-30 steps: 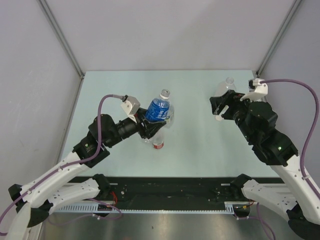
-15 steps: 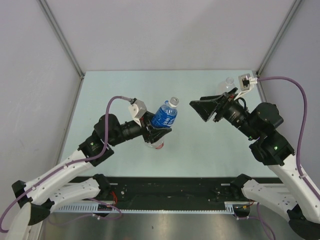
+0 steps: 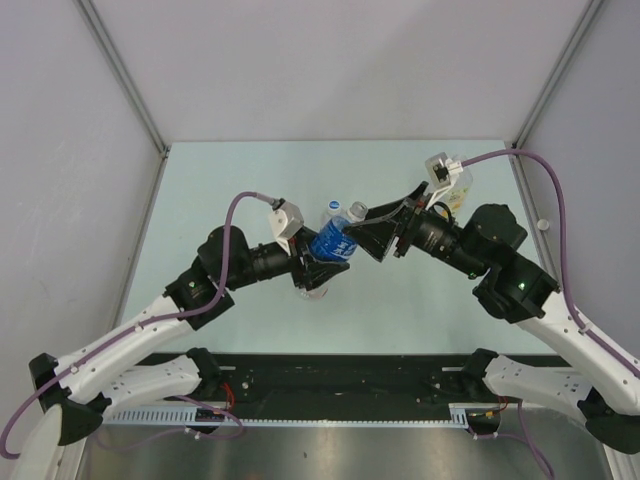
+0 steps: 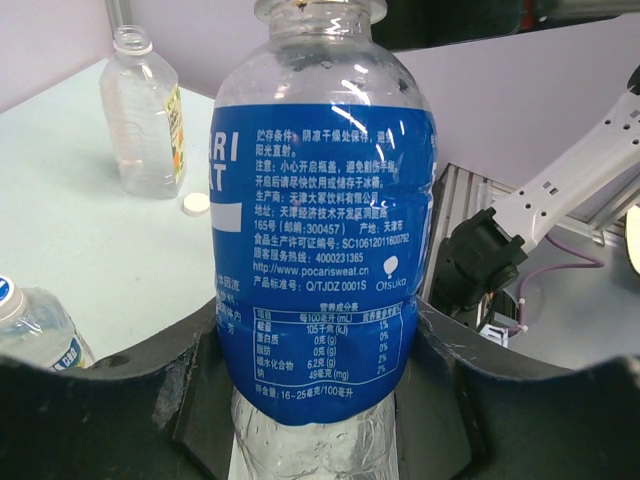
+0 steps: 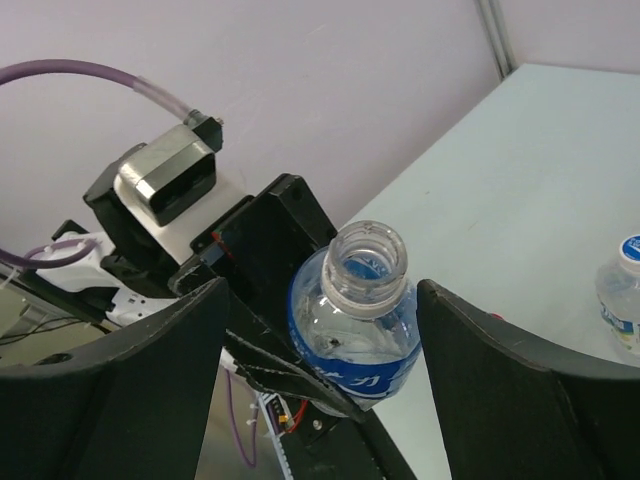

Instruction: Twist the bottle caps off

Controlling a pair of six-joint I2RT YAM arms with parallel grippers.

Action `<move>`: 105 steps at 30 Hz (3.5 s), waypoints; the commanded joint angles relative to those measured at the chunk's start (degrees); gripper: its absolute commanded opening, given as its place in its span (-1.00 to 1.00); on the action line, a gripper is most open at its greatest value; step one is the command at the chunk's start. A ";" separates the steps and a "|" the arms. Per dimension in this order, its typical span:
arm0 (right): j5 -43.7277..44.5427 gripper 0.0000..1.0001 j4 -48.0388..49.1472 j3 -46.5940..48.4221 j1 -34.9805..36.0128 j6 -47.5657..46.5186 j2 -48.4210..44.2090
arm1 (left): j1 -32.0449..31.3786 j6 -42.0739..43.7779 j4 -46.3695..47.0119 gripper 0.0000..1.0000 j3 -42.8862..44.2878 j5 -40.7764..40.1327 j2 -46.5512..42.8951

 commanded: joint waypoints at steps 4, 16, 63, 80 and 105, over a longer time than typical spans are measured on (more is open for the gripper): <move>4.15 0.48 1.57 0.28 0.55 -1.96 0.64 | -0.94 -0.05 1.93 -0.89 1.93 1.48 -0.18; 2.13 -0.98 0.79 0.28 0.55 -2.84 1.52 | -1.81 0.83 0.88 -0.16 2.98 0.87 0.53; 56.71 -1.00 29.60 -11.24 -13.94 -29.48 26.72 | -1.73 6.45 -15.29 0.99 -3.69 -18.29 -21.97; 51.61 -1.00 42.17 -10.53 -18.52 -28.68 41.50 | -1.73 6.54 -12.74 0.99 -8.53 -23.30 -24.70; 49.51 -0.17 33.74 -10.62 -17.82 -24.72 38.34 | -1.73 5.05 -10.64 0.99 -10.82 -23.04 -24.34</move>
